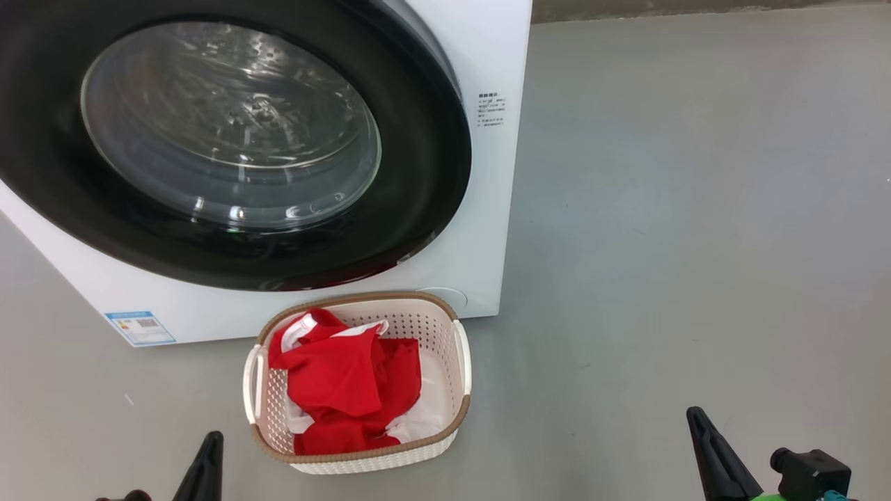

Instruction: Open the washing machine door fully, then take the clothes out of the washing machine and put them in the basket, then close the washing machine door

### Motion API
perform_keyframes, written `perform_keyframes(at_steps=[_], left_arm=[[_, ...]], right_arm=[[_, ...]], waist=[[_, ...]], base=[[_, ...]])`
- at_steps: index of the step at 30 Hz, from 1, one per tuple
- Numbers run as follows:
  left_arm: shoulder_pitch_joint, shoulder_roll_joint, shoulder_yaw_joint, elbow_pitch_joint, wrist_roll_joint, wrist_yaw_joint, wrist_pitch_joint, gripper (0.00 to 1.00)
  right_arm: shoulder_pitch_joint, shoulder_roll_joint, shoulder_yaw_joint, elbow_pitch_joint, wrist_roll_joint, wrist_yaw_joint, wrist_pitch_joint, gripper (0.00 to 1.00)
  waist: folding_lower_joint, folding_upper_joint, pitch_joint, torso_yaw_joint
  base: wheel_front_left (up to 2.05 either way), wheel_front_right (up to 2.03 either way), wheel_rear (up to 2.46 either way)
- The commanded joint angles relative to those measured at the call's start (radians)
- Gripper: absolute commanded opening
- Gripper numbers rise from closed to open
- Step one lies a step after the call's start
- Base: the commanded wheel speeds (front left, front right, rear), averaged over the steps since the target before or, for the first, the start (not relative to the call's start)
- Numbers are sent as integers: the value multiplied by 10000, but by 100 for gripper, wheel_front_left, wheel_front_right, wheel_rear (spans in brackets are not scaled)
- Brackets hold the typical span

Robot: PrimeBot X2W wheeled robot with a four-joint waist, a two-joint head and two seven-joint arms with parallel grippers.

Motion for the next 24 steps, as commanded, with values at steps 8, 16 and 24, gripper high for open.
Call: perform_keyframes(at_steps=[8, 16, 24], left_arm=[[-184, 55, 177, -213, -952, -8, 229, 0], [-286, -6, 242, -216, -1763, -12, 458, 0], [-372, -60, 300, -222, -2476, -16, 660, 0]], right_arm=[[-227, -120, -74, -248, 1104, -4, 244, 0], [-365, -148, -117, -269, 1936, -7, 450, 0], [-482, -167, -160, -291, 2662, -9, 635, 0]], waist=[[-3, 0, -19, 28], [-4, 0, -50, 54], [-4, 0, -78, 77]], base=[[0, 0, 0], [0, 0, 0], [0, 0, 0]])
